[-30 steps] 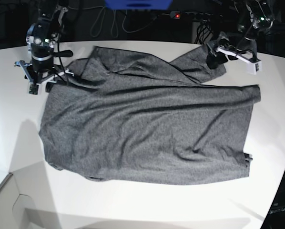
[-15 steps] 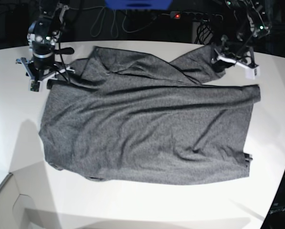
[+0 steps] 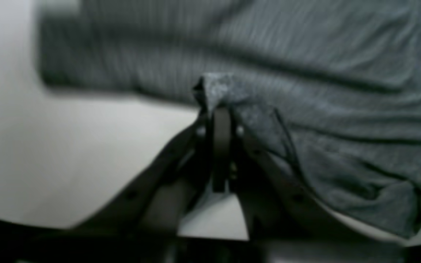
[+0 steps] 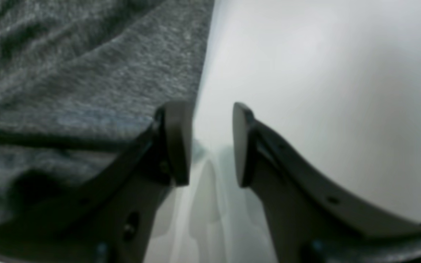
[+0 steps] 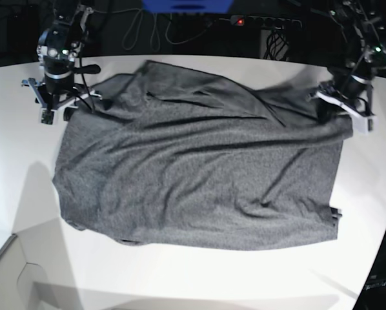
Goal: Layout the t-shirt on the table in an organized manner, then fold the t-shirt properly
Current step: 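Grasp the folded-over sleeve fabric with the left gripper, then grasp the shirt edge with the right gripper, pull sleeve outward with left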
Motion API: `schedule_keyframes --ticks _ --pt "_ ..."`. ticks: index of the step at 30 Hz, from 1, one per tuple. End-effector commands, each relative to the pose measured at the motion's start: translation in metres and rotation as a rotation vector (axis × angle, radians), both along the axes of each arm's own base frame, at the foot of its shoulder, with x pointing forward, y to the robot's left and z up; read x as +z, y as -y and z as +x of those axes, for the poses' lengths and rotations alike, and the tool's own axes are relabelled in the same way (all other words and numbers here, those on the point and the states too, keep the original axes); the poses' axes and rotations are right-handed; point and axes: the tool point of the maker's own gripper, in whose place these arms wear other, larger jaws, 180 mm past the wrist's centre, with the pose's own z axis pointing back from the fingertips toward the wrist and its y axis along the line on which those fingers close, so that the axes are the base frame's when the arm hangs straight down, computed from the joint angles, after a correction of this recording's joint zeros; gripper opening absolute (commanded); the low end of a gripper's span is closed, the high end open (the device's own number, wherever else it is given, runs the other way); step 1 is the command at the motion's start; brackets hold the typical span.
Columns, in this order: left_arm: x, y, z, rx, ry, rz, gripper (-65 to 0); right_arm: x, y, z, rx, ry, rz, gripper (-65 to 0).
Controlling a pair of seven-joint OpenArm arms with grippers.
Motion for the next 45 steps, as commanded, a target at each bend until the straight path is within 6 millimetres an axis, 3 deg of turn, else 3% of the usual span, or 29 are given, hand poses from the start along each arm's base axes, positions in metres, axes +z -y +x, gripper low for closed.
schedule_keyframes --ticks 1,5,9,13,24,32,39,43,45 --pt "0.024 -0.003 0.013 -0.021 0.079 0.036 -65.0 0.011 0.001 0.006 0.000 0.046 -0.013 -45.1" --pt "0.044 -0.010 0.022 -0.054 0.122 0.100 -65.0 0.011 0.000 0.006 -0.001 0.046 -0.010 -45.1" --pt "0.050 -0.018 0.025 -0.105 0.122 0.162 -65.0 0.011 0.000 0.006 -0.001 0.046 -0.010 -45.1" --pt "0.051 -0.010 0.021 -0.274 0.130 0.249 -65.0 0.011 0.000 0.006 -0.001 0.046 -0.010 -45.1" --pt "0.005 -0.030 0.012 -0.469 -0.095 0.605 -65.0 0.013 -0.001 0.009 0.000 0.054 -0.010 -45.2" --pt "0.000 -0.041 0.024 -0.476 -0.095 0.744 -65.0 0.012 -0.001 0.008 0.000 0.052 -0.010 -45.2" --pt "-0.047 -0.054 -0.003 -0.479 -0.244 0.671 -65.0 0.011 -0.001 0.006 0.000 0.048 -0.010 -45.2" --pt "-0.062 -0.058 -0.011 -0.473 -0.287 0.640 -65.0 0.009 -0.009 0.007 0.019 0.043 0.000 -45.2" --pt "-0.063 -0.070 -0.015 -0.437 -0.304 0.636 -65.0 0.003 -0.019 0.002 0.046 0.022 0.012 -45.0"
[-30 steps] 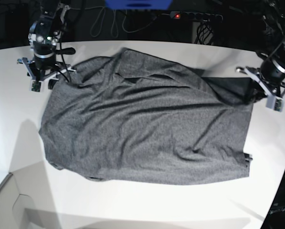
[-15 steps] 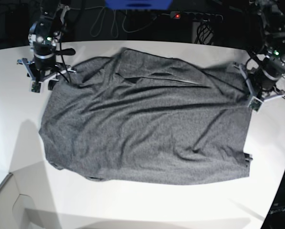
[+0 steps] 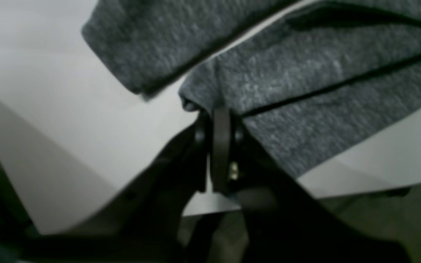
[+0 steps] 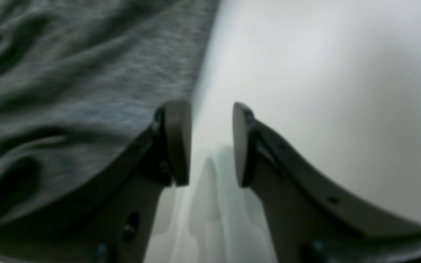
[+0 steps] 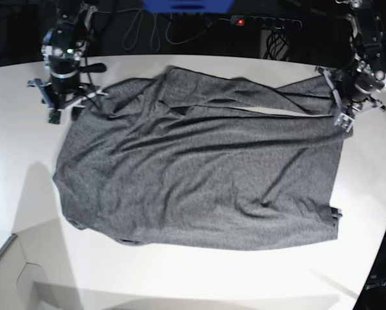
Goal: Layout the t-shirt on the table in an organized manner, then fold the t-shirt properly
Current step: 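Grasp the shirt edge with the right gripper, pull sleeve outward with left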
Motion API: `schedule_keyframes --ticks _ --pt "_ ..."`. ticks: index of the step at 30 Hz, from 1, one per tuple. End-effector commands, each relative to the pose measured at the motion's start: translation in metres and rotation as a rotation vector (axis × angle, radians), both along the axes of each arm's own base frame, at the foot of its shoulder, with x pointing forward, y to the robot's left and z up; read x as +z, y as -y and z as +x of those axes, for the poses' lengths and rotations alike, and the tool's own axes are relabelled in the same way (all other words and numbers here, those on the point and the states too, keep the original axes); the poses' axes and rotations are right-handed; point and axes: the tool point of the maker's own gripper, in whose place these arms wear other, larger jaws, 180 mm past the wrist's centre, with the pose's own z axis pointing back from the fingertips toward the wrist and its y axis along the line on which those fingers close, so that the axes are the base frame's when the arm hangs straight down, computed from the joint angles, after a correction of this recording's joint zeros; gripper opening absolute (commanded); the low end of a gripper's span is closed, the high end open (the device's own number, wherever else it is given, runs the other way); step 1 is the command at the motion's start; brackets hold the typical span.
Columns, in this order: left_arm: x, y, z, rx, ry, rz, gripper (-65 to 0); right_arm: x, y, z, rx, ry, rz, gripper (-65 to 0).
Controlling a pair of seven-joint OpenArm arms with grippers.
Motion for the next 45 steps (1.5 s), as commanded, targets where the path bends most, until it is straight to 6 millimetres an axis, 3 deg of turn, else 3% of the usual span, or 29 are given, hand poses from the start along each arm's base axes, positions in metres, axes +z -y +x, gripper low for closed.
schedule_keyframes --ticks 1,6,10,16,19,21,24,27,32,39,45 --pt "0.010 -0.016 0.004 0.030 0.029 0.028 -65.0 0.007 -0.006 0.003 0.017 0.031 -0.001 -45.0" --pt "0.013 -0.036 -0.001 0.123 0.050 0.022 -64.9 -0.001 -0.033 -0.003 0.084 0.005 0.029 -45.0" --pt "0.017 -0.036 0.005 0.124 0.066 0.022 -64.9 -0.005 -0.056 -0.010 0.140 -0.011 0.055 -44.9" --pt "0.011 -0.027 0.004 0.137 0.066 -0.006 -64.8 0.007 -0.096 -0.017 0.241 0.008 0.091 -44.8" --pt "0.011 -0.026 0.003 0.138 0.065 -0.009 -59.2 0.011 -0.119 -0.023 0.301 0.006 0.116 -41.1" --pt "0.010 -0.025 0.004 0.137 0.065 -0.011 -51.1 0.009 -0.128 -0.025 0.340 -0.003 0.119 -36.1" --pt "0.011 -0.026 0.003 0.140 0.066 -0.012 -41.9 0.008 -0.131 -0.026 0.371 -0.008 0.109 -29.1" --pt "0.011 -0.026 0.003 0.141 0.067 -0.011 -41.4 0.007 -0.128 -0.027 0.378 -0.012 0.099 -25.0" --pt "0.010 -0.027 0.002 0.143 0.064 -0.011 -41.4 0.004 -0.128 -0.033 0.378 -0.029 0.101 -24.5" --pt "0.020 -0.070 -0.027 0.360 0.113 -0.009 -41.2 0.001 -0.145 -0.044 0.465 -0.050 0.104 -24.2" --pt "0.015 -0.067 -0.033 0.382 0.108 -0.026 -41.2 0.000 -0.153 -0.050 0.502 -0.057 0.109 -24.2"
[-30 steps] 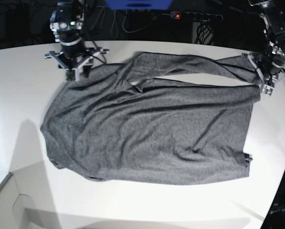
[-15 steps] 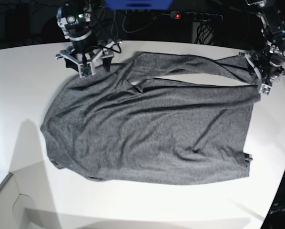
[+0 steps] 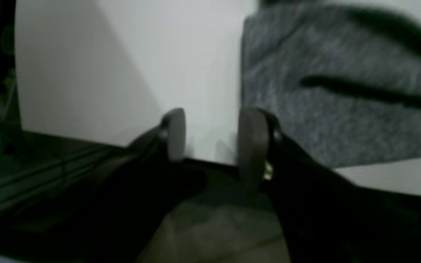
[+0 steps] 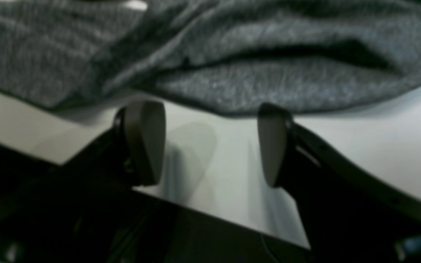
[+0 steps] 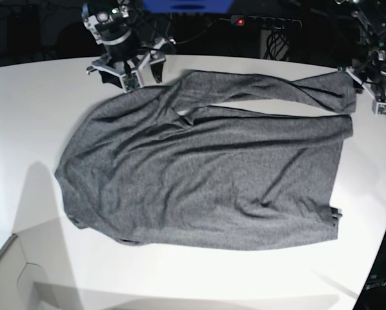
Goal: Layout the t-shirt on the table in an organized manner, then fold the t-shirt properly
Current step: 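Grasp the shirt edge with the right gripper, pull sleeve outward with left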
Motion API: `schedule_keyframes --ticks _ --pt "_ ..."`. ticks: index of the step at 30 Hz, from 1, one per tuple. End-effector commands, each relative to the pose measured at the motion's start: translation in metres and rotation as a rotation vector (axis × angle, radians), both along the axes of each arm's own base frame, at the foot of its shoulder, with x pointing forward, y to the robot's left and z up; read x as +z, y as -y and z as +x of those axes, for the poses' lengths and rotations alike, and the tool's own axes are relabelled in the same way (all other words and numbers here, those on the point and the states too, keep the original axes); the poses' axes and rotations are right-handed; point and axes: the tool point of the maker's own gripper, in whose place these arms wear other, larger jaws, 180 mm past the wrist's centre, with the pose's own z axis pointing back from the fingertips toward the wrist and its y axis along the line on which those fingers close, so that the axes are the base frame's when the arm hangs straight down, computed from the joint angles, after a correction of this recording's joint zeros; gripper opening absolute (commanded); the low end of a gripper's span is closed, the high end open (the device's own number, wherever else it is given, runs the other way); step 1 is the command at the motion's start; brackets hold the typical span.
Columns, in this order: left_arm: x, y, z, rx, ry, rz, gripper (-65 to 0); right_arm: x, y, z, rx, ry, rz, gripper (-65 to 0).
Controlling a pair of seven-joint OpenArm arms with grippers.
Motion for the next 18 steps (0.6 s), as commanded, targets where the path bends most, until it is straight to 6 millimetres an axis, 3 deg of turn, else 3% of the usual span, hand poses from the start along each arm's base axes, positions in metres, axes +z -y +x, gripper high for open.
schedule_keyframes --ticks 1,8,14,18 --pt "0.006 -0.002 0.004 0.000 0.022 0.012 -41.2 0.010 -0.001 0.005 -0.008 0.039 0.014 -24.2" --pt "-0.014 0.013 -0.003 0.017 -0.007 -0.052 -41.2 0.009 -0.001 0.004 -0.006 0.036 0.013 -20.0" --pt "-0.042 0.019 -0.012 0.046 -0.060 -0.125 -41.2 0.010 -0.002 0.009 -0.003 0.047 0.013 -19.8" --pt "-0.048 0.021 -0.016 0.051 -0.073 -0.138 -43.5 0.005 -0.002 0.016 -0.001 0.046 0.009 -19.8"
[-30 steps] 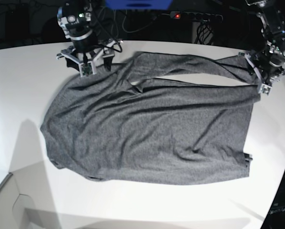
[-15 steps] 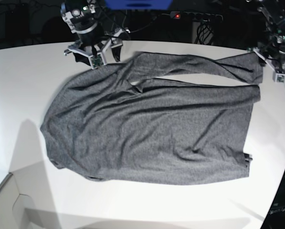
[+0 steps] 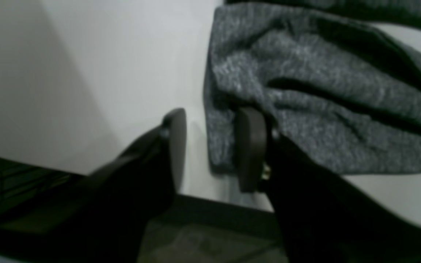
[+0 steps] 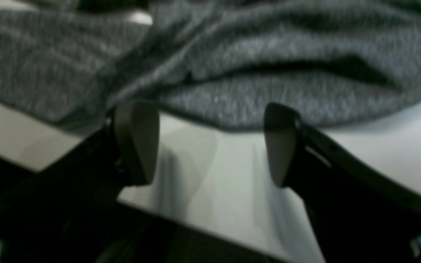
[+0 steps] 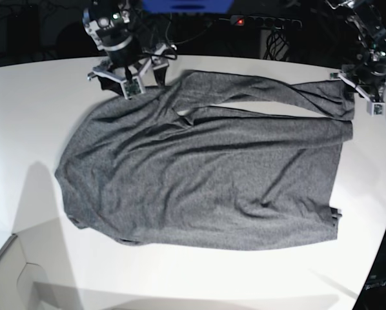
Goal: Layout the t-shirt on the table in an organized manner, then fold the t-shirt properly
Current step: 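Grasp the shirt edge with the right gripper, pull sleeve outward with left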
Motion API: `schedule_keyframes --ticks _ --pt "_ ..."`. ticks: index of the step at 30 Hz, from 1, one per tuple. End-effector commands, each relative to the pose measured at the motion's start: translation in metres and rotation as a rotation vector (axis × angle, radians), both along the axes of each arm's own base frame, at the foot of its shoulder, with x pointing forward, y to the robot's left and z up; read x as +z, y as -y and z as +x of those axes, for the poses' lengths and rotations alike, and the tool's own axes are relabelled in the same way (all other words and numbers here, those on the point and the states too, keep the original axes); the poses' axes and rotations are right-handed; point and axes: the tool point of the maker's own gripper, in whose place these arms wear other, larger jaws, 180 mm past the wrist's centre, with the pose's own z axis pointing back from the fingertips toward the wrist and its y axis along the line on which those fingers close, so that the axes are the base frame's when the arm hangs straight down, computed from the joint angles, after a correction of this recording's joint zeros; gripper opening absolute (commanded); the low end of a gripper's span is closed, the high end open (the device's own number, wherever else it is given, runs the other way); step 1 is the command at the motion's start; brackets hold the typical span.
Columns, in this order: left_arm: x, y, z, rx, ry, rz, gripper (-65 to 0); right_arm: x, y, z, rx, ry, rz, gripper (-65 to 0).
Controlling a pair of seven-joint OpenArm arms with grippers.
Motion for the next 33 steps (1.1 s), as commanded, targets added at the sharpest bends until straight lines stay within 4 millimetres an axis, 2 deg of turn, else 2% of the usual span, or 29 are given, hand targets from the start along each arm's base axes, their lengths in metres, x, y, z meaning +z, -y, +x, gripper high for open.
schedule_keyframes --ticks 1,5,6,9,11,14,19,21,27,33 --pt "-0.018 0.000 -0.025 -0.004 -0.138 0.011 -46.6 0.004 -0.001 0.005 -0.004 0.025 0.008 -19.8" --pt "-0.018 0.000 -0.025 -0.003 -0.139 0.010 -63.3 -0.005 -0.001 0.009 -0.001 0.013 0.004 -19.9" --pt "-0.018 0.000 -0.025 -0.003 -0.138 0.010 -65.0 -0.007 -0.001 0.010 0.000 0.010 0.003 -19.9" --pt "-0.017 0.000 -0.024 -0.004 -0.137 0.011 -64.7 -0.014 -0.001 0.010 0.001 -0.005 -0.001 -20.1" --pt "-0.016 0.000 -0.023 -0.005 -0.133 0.016 -64.9 -0.019 -0.001 0.009 0.002 -0.015 -0.003 -22.5" --pt "-0.015 -0.001 -0.023 -0.004 -0.131 0.017 -64.9 -0.024 0.000 0.009 0.003 -0.029 -0.006 -32.4" --pt "-0.012 0.001 -0.020 0.003 -0.105 -0.006 -64.9 -0.021 0.001 0.007 -0.001 -0.026 -0.007 -59.2" --pt "-0.008 0.002 -0.017 0.005 -0.073 -0.029 -64.9 -0.015 0.002 0.008 -0.005 -0.012 -0.005 -65.0" --pt "0.026 -0.004 -0.008 -0.018 -0.035 0.010 -64.9 0.017 0.010 0.013 0.011 0.068 -0.023 -65.0" --pt "0.058 -0.003 0.004 -0.047 0.020 0.078 -64.9 0.030 0.018 0.015 0.028 0.103 -0.049 -65.0"
